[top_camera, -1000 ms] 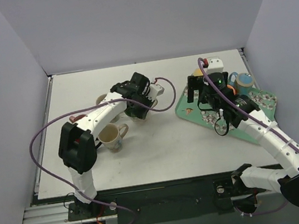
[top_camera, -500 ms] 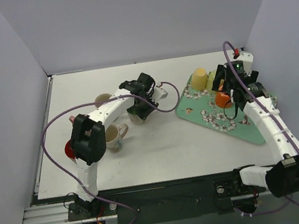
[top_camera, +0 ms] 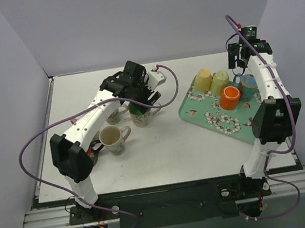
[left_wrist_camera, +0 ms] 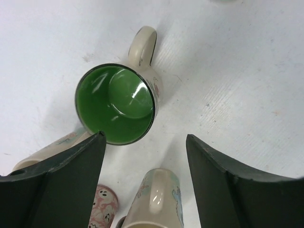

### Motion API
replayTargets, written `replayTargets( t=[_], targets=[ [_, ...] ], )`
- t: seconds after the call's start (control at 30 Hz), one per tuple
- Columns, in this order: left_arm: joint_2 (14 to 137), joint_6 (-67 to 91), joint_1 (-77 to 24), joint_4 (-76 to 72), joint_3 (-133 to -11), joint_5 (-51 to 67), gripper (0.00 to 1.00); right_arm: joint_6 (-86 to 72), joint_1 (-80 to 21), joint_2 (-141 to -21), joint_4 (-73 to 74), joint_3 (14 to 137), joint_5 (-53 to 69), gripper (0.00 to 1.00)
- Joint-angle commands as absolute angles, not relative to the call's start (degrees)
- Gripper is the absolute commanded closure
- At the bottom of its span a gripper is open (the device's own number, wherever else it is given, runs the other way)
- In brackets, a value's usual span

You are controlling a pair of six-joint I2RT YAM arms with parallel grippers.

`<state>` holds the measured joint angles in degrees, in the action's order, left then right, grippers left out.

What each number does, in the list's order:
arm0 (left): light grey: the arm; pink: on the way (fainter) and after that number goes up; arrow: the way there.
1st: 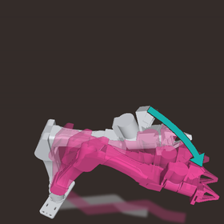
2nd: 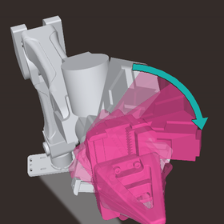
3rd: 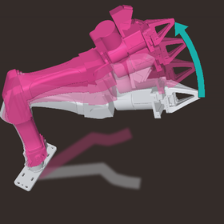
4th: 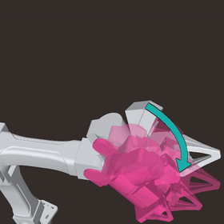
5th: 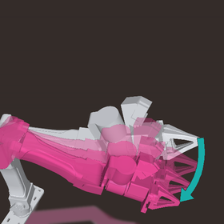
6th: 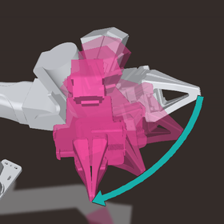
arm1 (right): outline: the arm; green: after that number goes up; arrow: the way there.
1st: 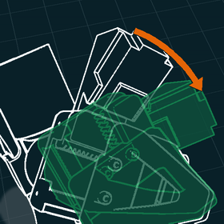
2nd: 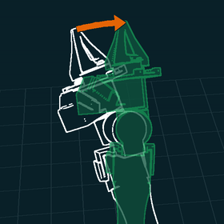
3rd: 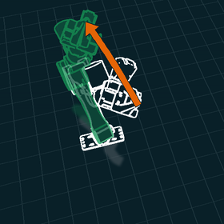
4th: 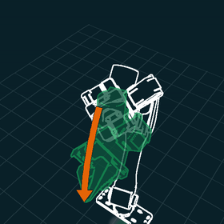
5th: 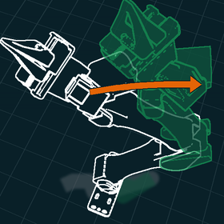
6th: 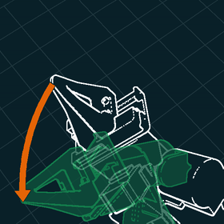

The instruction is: Turn the mug right side up

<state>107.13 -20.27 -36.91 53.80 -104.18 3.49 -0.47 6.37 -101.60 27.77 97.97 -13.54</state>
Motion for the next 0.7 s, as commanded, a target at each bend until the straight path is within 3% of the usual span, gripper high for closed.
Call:
replayTargets(
  t=[0.0, 0.33, 0.47, 0.53, 0.63, 0.67],
  targets=[
    [99.3, -21.3, -36.4, 53.7, -102.5, 6.2, 0.21, 17.4, 6.5, -109.0, 34.5, 106.0, -8.0, 0.17],
    [98.7, -21.3, -32.2, 54.8, -102.0, 8.5, 0.21, 34.0, 9.1, -118.6, 40.4, 115.1, 1.8, 0.2],
    [101.4, -21.1, -31.1, 56.5, -105.5, 8.0, 0.21, 36.7, 8.8, -126.5, 43.4, 120.7, -3.3, 0.22],
    [102.2, -21.1, -31.1, 57.1, -106.2, 8.2, 0.21, 38.0, 8.8, -128.0, 44.0, 120.9, -3.7, 0.26],
    [102.7, -21.3, -31.0, 57.4, -106.1, 7.8, 0.21, 38.2, 8.7, -129.7, 44.1, 121.2, -3.1, 0.45],
    [102.8, -21.3, -31.0, 57.4, -106.3, 7.7, 0.21, 38.1, 8.7, -130.3, 44.1, 121.6, -2.9, 0.46]
  ],
)
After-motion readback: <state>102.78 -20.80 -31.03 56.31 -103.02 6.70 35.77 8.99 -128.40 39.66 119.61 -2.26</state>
